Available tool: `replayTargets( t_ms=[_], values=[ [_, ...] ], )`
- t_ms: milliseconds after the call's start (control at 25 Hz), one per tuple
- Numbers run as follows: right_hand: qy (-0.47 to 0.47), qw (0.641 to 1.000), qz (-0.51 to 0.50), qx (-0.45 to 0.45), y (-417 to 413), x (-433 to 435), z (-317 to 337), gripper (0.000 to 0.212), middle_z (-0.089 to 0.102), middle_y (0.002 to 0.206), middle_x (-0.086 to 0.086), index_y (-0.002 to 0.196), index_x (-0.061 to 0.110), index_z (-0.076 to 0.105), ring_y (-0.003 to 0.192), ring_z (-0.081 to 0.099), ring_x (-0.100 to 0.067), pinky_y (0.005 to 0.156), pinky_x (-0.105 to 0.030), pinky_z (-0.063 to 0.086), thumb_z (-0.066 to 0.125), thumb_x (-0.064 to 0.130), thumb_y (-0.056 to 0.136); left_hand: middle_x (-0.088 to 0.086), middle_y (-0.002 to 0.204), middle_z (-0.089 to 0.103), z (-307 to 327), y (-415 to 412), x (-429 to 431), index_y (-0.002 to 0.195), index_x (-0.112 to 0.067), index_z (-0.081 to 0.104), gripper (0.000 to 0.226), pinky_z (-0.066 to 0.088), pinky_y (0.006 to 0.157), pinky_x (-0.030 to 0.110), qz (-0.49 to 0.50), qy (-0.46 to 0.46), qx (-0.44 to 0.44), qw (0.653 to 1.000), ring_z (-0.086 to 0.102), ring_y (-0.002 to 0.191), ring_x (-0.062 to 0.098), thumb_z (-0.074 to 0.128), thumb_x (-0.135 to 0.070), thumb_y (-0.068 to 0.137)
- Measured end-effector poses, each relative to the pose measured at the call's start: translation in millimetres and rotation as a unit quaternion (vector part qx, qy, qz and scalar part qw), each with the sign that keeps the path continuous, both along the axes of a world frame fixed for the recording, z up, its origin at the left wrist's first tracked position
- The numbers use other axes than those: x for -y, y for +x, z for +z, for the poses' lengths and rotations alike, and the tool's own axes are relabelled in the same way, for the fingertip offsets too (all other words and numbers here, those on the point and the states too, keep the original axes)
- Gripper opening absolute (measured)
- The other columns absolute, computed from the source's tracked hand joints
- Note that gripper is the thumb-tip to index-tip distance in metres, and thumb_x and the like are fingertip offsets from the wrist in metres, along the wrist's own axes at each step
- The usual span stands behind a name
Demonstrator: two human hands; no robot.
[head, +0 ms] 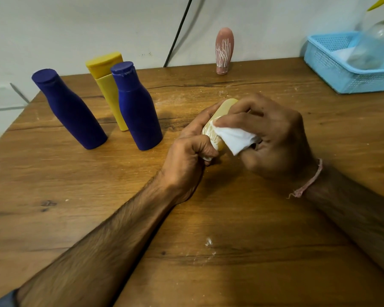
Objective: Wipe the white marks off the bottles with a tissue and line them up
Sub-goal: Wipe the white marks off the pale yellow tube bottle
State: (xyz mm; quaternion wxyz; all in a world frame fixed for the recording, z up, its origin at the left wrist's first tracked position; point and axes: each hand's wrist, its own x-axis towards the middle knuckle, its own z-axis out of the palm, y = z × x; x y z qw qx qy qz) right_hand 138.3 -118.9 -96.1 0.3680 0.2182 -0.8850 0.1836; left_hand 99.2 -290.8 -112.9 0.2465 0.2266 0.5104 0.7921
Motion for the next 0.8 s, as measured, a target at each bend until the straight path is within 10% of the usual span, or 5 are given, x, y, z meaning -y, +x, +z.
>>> replayTargets(
  t_ms=[800],
  values=[
    [0.012,0.998,0.060,0.003,0.9,1.0,-1.9,0.029,0.071,0.099,-0.012,0.105,0.004,0.078,0.084,0.064,-0.019,0.069,-0.018,0.045,0.068,0.001,0.078,0.018,0.114,0.047,1.2,-3.2,0.9,0.146,-0.004,0.046,0.081,0.024,0.053,0.032,0.011,0.046,0.049,0.998,0.040,0.077,0.023,0.041,0.003,0.066]
  ],
)
